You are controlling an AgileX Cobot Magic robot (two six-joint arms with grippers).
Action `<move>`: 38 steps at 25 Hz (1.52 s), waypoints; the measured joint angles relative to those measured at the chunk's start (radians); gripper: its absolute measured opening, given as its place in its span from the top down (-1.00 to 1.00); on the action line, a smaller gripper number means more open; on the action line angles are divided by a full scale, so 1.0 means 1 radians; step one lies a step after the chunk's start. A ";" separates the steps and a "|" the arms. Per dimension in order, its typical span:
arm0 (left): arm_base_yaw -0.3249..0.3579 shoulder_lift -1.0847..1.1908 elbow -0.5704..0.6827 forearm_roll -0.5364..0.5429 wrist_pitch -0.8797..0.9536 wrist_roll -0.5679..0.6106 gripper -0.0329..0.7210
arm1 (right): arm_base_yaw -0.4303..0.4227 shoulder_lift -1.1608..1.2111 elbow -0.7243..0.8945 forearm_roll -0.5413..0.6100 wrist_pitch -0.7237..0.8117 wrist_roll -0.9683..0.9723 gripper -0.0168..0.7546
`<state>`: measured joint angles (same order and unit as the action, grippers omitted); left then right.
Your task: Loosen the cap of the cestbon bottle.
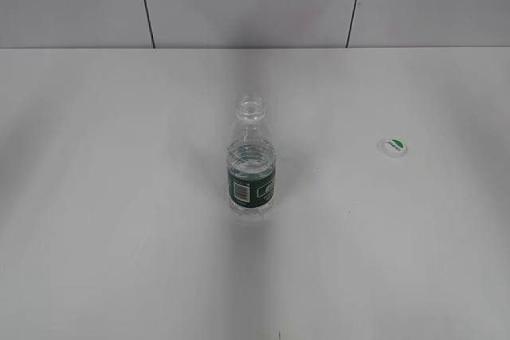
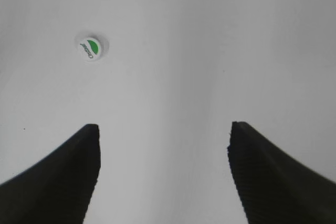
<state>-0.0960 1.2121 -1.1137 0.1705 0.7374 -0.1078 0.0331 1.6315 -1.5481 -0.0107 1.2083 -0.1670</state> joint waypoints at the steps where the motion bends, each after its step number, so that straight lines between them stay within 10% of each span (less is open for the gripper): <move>1: -0.001 -0.032 0.000 0.000 0.010 0.000 -0.40 | 0.000 -0.021 0.000 0.005 -0.001 0.001 -0.54; 38: -0.001 -1.218 0.588 -0.160 0.333 0.101 -0.39 | 0.000 -0.499 0.123 0.018 0.012 0.002 -0.54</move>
<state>-0.0970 -0.0061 -0.5252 0.0109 1.0704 -0.0066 0.0331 1.1327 -1.4252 0.0074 1.2206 -0.1650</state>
